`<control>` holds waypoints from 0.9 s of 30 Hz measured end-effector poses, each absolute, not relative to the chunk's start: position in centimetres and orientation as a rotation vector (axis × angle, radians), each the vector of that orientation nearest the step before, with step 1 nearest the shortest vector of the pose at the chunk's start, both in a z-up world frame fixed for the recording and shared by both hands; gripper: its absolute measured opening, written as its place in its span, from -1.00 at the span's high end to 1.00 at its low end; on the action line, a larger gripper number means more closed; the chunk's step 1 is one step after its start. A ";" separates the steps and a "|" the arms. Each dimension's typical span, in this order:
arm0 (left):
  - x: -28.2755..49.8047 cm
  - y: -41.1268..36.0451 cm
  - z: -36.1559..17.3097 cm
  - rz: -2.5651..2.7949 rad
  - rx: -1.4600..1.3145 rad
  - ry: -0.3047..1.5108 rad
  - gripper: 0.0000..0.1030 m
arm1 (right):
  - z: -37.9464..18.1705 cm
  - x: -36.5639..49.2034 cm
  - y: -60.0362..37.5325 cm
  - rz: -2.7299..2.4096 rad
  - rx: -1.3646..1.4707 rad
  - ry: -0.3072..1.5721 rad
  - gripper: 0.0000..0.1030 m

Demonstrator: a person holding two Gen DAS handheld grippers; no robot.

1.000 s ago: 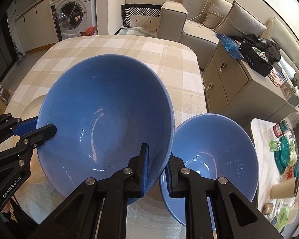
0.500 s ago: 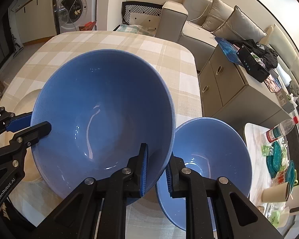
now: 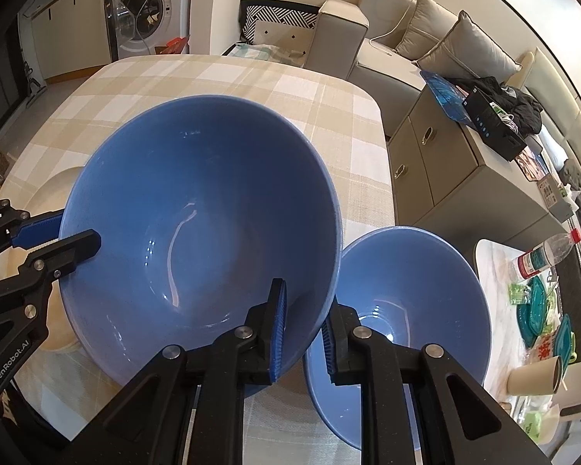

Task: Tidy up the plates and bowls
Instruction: 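Lift the blue bowl with both grippers and carry it toward the cream plates, then lower the blue bowl onto the table and open both grippers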

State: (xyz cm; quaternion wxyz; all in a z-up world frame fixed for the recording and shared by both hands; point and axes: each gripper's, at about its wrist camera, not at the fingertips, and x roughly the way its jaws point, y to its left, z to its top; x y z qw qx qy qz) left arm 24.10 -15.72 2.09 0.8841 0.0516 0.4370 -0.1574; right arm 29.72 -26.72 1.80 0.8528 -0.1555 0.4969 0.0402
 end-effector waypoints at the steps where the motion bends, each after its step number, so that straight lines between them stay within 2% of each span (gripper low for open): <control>1: 24.1 -15.7 2.1 -0.328 0.108 0.911 0.64 | 1.8 29.7 -26.7 0.085 -0.328 1.047 0.69; 8: 24.1 -15.7 2.1 -0.336 0.099 0.918 0.64 | 1.8 29.6 -26.8 0.096 -0.330 1.056 0.64; 13: 24.1 -15.6 2.2 -0.342 0.093 0.920 0.57 | 1.9 29.5 -26.7 0.127 -0.319 1.047 0.27; 15: 24.1 -15.5 2.2 -0.347 0.086 0.922 0.55 | 2.1 29.4 -26.6 0.136 -0.315 1.035 0.18; 20: 24.0 -15.5 2.7 -0.342 0.088 0.912 0.35 | 2.9 29.1 -26.4 0.146 -0.317 1.002 0.00; 22: 23.9 -15.3 2.9 -0.339 0.084 0.907 0.14 | 3.2 29.0 -26.5 0.143 -0.311 0.994 -0.13; 25: 23.9 -15.2 3.1 -0.332 0.085 0.902 0.02 | 3.6 28.8 -26.9 0.149 -0.289 0.980 -0.36; 27: 24.0 -15.1 3.3 -0.332 0.091 0.901 0.02 | 3.9 28.7 -27.2 0.154 -0.273 0.967 -0.48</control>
